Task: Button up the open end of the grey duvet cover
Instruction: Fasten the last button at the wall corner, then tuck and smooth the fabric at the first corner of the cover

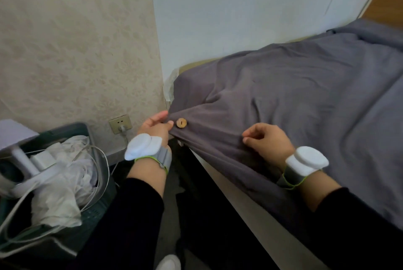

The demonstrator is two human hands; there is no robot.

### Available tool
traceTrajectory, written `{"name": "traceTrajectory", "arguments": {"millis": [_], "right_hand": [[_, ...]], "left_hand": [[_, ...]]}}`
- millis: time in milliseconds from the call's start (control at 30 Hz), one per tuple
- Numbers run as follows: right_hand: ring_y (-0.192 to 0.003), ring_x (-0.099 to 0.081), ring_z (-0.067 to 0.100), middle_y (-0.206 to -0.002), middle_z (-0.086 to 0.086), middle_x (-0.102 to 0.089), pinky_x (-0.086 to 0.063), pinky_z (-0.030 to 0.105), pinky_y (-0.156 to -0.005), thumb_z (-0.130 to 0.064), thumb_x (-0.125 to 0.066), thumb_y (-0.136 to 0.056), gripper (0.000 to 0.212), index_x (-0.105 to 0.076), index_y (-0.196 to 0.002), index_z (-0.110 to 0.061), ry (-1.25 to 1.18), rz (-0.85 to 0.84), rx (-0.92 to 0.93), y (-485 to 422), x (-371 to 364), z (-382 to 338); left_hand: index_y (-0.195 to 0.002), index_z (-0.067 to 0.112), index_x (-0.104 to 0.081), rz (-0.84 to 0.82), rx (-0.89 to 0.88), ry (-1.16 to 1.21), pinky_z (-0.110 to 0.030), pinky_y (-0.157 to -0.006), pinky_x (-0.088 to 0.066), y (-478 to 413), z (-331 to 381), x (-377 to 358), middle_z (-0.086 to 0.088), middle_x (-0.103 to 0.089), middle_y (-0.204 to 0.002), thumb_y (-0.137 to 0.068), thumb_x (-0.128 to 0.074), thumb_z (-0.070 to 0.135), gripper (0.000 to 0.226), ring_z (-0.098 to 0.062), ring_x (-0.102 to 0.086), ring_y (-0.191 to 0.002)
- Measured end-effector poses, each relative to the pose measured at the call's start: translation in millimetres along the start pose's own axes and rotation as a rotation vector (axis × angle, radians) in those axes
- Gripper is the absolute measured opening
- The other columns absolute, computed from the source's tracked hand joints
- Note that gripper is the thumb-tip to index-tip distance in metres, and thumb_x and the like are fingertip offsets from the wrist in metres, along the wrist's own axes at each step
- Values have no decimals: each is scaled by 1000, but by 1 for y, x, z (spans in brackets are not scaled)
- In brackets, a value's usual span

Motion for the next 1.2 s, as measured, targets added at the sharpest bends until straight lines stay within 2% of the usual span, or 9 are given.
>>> {"name": "traceTrajectory", "arguments": {"millis": [233,400,467,567,700,767,900,1067,1200], "right_hand": [[-62,-57,7,-69,-4,-67,-48,25,-74,-18,-70,-79,5,-71,-78,-23,33,-13,-120,47,42,63],[-55,-60,6,-62,-2,-68,-49,22,-67,-18,-66,-81,6,-71,-78,-18,88,84,-188,95,81,102],[-61,-61,9,-66,-1,-69,-45,19,-65,-19,-66,-81,6,-71,-77,-21,153,122,-225,120,97,113],[-76,-60,13,-77,-2,-67,-40,21,-74,-26,-66,-81,7,-71,-79,-22,286,150,-287,164,125,135],[-75,-58,20,-72,-1,-62,-42,27,-71,-43,-63,-80,26,-61,-63,-23,434,141,-377,211,158,162],[-72,-58,24,-66,0,-58,-46,30,-68,-51,-58,-80,38,-56,-56,-22,494,112,-425,221,162,171],[-74,-60,26,-68,4,-61,-48,33,-71,-61,-47,-84,51,-65,-64,-17,472,55,-501,260,172,185],[-65,-53,18,-57,-7,-52,-37,28,-61,-55,-49,-86,45,-51,-56,-21,368,-9,-444,304,163,183],[-81,-59,20,-77,-2,-60,-41,27,-69,-46,-53,-87,27,-54,-72,-24,327,-40,-392,340,143,180]], "left_hand": [[-138,10,-41,-134,214,-306,-31,-86,-37,4,-45,-16,-18,-41,-146,-90,-43,-5,50,-34,-41,-133],[-136,8,-44,-271,141,-413,-19,-64,-42,60,-48,-73,-20,-49,-138,-90,-51,7,47,-19,-51,-94],[-131,11,-50,-329,118,-400,-22,-73,-47,91,-51,-95,-17,-60,-125,-88,-55,8,43,-16,-56,-82],[-117,4,-60,-614,-28,-501,-15,-69,-47,168,-60,-132,-4,-65,-88,-87,-58,8,31,-10,-57,-71],[-94,12,-70,-1163,-448,-806,-12,-69,-45,289,-82,-155,-4,-71,-89,-81,-68,27,20,-6,-59,-71],[-99,17,-65,-1404,-612,-1099,-27,-84,-48,324,-110,-150,-5,-69,-100,-71,-72,48,42,-16,-61,-91],[-115,22,-44,-1314,-825,-1255,-39,-91,-41,370,-132,-145,-2,-53,-114,-51,-80,51,79,-25,-48,-110],[-105,24,-48,-1319,-907,-1129,-39,-77,-47,408,-141,-138,-7,-66,-98,-68,-65,25,40,-33,-60,-96],[-92,26,-46,-1344,-791,-1229,-36,-67,-46,420,-155,-124,-8,-67,-89,-75,-51,17,20,-36,-61,-87]]}}
Point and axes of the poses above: each hand's wrist, its own y-axis away from the middle knuckle, its own x-axis out of the back of the hand, z = x × y, the point moved 5 cm from there along -y, towards the middle knuckle
